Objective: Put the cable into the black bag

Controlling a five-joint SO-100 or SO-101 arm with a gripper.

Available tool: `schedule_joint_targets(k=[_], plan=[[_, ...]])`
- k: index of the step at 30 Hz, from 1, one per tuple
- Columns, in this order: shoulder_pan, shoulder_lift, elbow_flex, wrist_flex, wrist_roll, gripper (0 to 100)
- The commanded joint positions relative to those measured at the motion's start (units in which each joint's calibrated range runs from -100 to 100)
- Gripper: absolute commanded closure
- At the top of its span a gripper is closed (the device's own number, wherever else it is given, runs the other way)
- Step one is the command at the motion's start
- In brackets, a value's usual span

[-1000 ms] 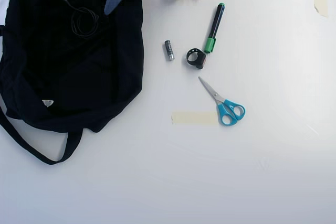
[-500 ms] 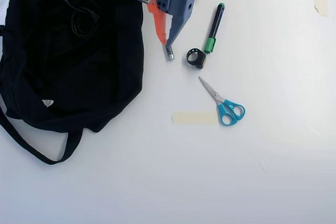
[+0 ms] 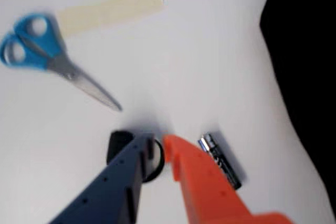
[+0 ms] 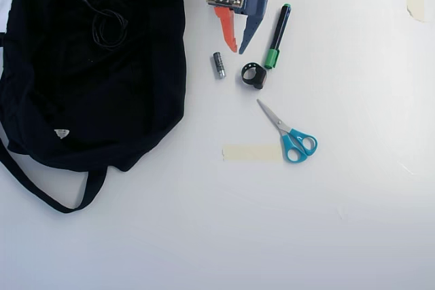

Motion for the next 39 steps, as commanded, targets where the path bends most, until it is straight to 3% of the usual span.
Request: schedule_joint_targets(k=[1,24,33,39], plan=[[0.15,-4.50,5.40,-1.93,2.18,98],[-0.60,-46.83,49.16,-3.13,3.80,98],[-0.82,-48.82,49.52,12.11,3.80,98],[-0.75,-48.82,49.52,12.46,3.80,98]])
